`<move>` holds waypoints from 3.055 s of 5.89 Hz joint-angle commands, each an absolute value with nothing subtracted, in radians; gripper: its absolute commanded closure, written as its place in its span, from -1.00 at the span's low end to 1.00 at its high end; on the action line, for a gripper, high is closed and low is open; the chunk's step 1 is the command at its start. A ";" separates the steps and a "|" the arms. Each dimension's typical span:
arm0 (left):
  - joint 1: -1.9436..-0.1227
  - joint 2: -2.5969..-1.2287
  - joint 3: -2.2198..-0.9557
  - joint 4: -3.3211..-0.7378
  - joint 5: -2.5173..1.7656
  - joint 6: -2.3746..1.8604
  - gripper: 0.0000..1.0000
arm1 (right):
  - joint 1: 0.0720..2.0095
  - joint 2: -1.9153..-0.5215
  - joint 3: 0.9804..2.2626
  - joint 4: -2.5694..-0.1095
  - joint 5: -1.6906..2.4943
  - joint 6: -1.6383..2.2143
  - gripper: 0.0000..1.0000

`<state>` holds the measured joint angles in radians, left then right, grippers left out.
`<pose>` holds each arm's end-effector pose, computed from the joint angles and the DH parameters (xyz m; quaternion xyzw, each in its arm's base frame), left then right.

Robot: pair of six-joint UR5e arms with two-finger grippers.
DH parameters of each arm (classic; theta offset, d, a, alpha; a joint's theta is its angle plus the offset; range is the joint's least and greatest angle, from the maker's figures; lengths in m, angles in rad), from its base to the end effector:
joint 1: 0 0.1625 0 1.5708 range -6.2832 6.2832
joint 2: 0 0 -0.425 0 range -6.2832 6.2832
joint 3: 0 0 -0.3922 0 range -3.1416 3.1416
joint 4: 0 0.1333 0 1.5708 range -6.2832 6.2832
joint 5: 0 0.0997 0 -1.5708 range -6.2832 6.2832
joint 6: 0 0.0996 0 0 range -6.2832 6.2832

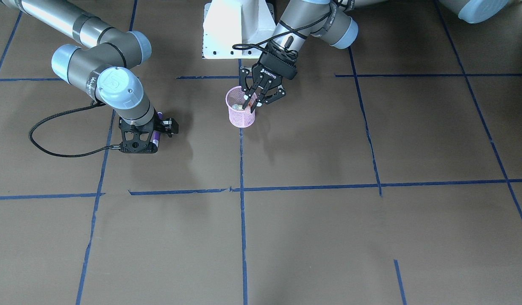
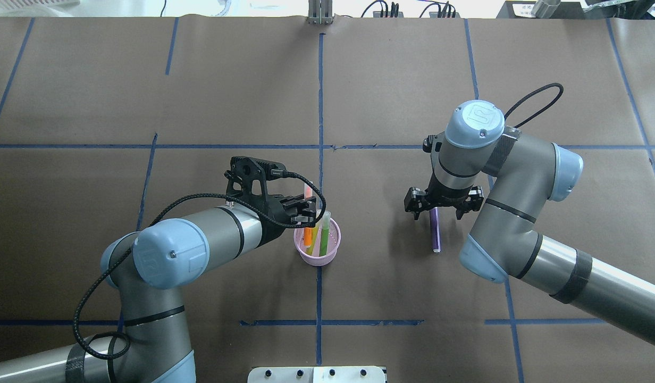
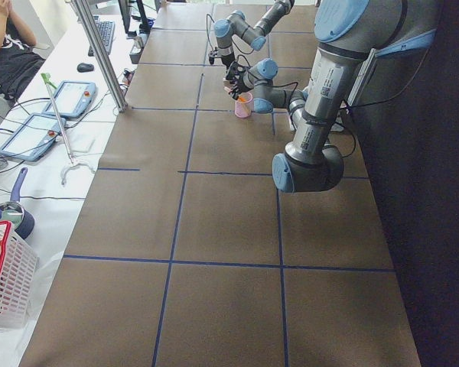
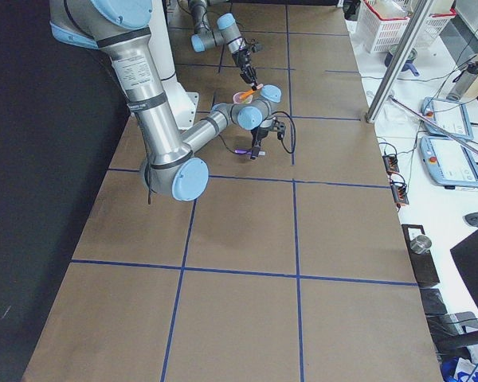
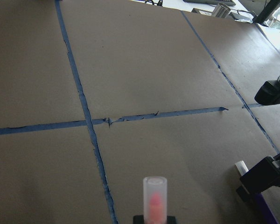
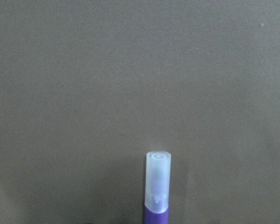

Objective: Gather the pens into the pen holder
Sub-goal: 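Drop the orange marker into the holder while the right gripper grasps the purple marker, then lift the purple marker with the right gripper while the left arm withdraws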

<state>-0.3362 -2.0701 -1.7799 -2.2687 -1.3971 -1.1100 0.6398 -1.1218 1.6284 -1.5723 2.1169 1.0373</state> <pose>0.5304 -0.3448 0.1981 0.3110 0.5680 -0.0087 0.7619 -0.4774 -0.4570 0.3813 -0.0843 -0.3449 -0.0178 0.9347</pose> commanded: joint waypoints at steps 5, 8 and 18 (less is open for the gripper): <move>-0.337 -2.080 -1.802 -2.260 -1.401 -1.108 -1.00 | 0.638 -1.117 1.620 -1.539 2.115 1.040 -1.00; -0.389 -2.080 -1.843 -2.109 -1.434 -1.101 -1.00 | 0.638 -1.114 1.621 -1.536 2.112 1.045 -0.99; -0.690 -2.045 -1.867 -1.877 -1.895 -1.016 -1.00 | 0.678 -1.111 1.647 -1.472 2.109 1.057 1.00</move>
